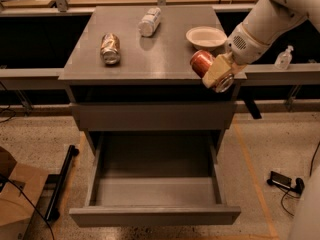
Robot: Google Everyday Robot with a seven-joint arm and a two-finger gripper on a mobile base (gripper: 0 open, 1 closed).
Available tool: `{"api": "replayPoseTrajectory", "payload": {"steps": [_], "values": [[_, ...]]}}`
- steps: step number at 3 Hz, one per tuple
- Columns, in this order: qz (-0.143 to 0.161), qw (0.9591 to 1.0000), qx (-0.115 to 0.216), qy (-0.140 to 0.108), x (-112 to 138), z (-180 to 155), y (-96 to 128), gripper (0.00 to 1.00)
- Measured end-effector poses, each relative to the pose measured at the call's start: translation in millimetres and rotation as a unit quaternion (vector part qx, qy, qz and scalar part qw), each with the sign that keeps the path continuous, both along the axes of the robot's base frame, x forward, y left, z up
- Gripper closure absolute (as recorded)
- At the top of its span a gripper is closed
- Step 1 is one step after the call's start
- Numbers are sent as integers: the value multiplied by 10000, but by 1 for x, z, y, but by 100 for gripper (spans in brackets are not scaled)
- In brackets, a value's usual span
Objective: Pick coke can from middle drawer and place on counter
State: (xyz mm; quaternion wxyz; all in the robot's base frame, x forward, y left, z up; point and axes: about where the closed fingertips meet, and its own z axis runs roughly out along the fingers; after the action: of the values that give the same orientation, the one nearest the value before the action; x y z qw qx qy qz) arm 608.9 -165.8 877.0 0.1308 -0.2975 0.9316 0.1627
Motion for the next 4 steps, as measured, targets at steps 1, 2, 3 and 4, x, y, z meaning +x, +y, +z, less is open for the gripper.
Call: {"api": "replayPoseTrajectory", "payload": {"steps": [1, 2, 3, 4], "values": [[-254, 9984, -9, -512, 21, 29, -2, 100], [-291, 9936, 144, -1086, 55, 60, 5, 100], [-184, 9894, 400, -1383, 92, 73, 33, 100], [-18, 9896, 647, -1285, 118, 59, 68, 82]]}}
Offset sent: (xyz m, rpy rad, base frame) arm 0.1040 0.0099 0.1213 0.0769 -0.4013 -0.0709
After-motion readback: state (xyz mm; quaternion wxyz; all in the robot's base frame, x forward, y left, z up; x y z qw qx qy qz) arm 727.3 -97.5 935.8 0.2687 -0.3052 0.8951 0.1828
